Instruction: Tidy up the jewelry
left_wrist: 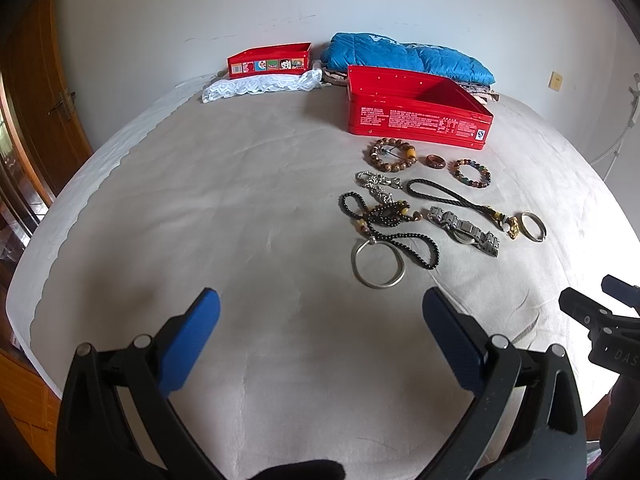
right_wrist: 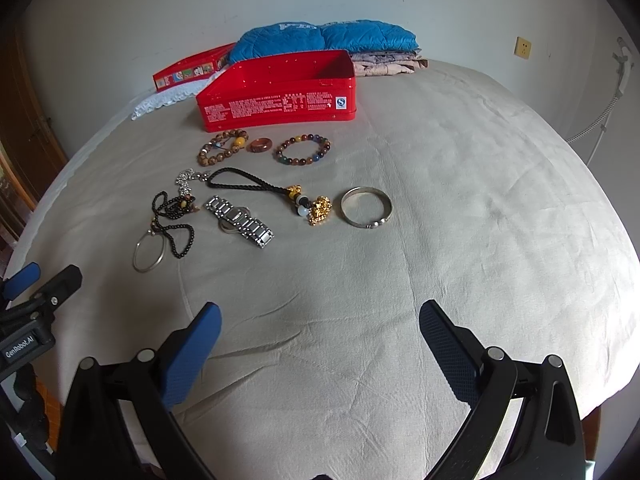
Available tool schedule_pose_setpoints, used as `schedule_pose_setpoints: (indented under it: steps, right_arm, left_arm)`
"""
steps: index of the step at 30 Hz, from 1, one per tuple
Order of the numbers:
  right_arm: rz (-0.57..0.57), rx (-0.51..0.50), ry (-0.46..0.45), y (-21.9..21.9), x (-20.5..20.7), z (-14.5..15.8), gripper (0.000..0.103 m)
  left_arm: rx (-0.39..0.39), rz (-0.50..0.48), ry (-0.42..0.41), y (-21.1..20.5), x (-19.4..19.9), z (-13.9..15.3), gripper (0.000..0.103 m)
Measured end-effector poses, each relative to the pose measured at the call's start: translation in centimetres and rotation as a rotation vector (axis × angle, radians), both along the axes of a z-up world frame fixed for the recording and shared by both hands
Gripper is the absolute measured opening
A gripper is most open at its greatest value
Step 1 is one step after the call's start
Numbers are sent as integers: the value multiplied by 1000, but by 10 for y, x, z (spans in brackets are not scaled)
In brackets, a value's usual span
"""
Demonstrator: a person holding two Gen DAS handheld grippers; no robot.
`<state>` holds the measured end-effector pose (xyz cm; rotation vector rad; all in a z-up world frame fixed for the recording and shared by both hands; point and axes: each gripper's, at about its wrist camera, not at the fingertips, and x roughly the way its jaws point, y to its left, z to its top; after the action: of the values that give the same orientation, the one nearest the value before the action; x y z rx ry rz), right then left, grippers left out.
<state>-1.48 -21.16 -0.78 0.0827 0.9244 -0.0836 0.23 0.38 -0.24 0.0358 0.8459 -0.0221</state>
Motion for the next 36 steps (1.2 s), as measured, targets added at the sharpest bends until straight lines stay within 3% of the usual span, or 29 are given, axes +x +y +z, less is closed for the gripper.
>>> schedule_pose_setpoints:
  steps: [36]
  right_arm:
    - [0,-1,2,1,1,-2,99]
  left_arm:
    - [0,4,-2,1,1,0,100]
